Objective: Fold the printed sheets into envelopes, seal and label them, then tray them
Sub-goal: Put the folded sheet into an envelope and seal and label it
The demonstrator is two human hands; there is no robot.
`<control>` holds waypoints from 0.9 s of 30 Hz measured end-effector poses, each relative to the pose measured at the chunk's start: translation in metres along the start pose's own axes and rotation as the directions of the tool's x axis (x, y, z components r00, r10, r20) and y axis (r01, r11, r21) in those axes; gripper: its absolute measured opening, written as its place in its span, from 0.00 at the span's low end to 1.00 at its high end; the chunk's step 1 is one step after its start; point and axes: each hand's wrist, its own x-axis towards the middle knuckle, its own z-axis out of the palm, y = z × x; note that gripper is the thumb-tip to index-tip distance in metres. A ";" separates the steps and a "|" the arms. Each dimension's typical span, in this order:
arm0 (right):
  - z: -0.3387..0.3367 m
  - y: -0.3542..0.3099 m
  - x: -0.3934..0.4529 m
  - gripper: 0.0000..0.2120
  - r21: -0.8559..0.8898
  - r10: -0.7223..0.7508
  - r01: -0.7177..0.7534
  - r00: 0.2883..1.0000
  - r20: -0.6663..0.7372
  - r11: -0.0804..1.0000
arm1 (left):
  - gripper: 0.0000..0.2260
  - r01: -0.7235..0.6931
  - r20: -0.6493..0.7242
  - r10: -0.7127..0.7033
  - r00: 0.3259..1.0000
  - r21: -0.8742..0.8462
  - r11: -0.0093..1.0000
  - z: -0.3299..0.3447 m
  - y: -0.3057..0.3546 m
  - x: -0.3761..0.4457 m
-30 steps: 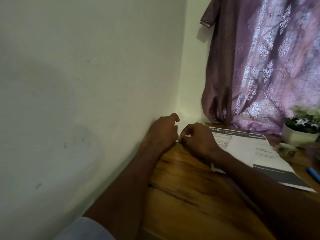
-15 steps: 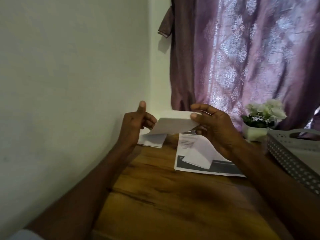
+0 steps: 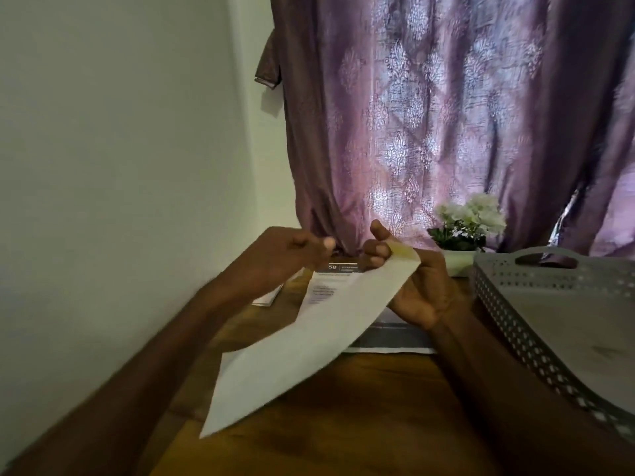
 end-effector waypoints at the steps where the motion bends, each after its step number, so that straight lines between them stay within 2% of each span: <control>1: 0.001 0.000 0.001 0.26 0.004 -0.007 0.007 1.000 0.018 1.000 | 0.22 0.085 0.099 -0.081 0.992 -0.031 0.996 0.002 0.008 0.007; 2: 0.000 0.000 0.001 0.27 0.007 -0.016 0.016 0.999 0.027 1.000 | 0.28 0.181 0.215 -0.168 0.962 -0.044 0.982 0.005 0.014 0.016; 4: -0.003 0.000 0.003 0.26 0.046 -0.032 0.031 0.999 0.023 0.998 | 0.31 0.321 0.417 -0.287 0.862 -0.012 0.947 0.014 0.015 0.032; 6: -0.007 0.000 0.006 0.22 0.062 -0.040 0.040 0.999 0.006 0.997 | 0.30 0.409 0.501 -0.340 0.796 -0.031 0.912 0.025 0.007 0.039; 10: -0.011 0.006 0.014 0.13 -0.041 -0.098 0.092 0.980 -0.175 0.995 | 0.25 0.417 0.476 -0.210 0.854 -0.384 0.824 0.037 -0.018 0.035; 12: -0.007 0.008 0.016 0.10 -0.092 -0.106 0.083 0.953 -0.285 0.992 | 0.23 0.418 0.499 -0.148 0.854 -0.490 0.765 0.033 -0.031 0.032; 16: -0.004 0.005 0.014 0.10 -0.160 -0.065 -0.010 0.887 -0.458 0.987 | 0.19 0.439 0.511 -0.140 0.848 -0.528 0.727 0.021 -0.045 0.029; 20: -0.015 0.003 0.017 0.15 -0.341 -0.222 -0.002 0.757 -0.614 0.940 | 0.19 0.410 0.446 -0.132 0.885 -0.614 0.675 0.013 -0.053 0.028; 23: -0.013 0.002 0.016 0.08 -0.395 -0.281 0.016 0.729 -0.624 0.918 | 0.20 0.399 0.420 -0.123 0.899 -0.672 0.624 0.007 -0.055 0.024; 25: -0.005 0.002 0.012 0.06 -0.514 -0.349 -0.045 0.683 -0.642 0.857 | 0.20 0.403 0.404 -0.139 0.904 -0.698 0.591 0.003 -0.055 0.024; 27: -0.003 0.002 0.009 0.07 -0.667 -0.444 -0.173 0.623 -0.644 0.725 | 0.20 0.404 0.402 -0.139 0.905 -0.709 0.578 -0.001 -0.058 0.025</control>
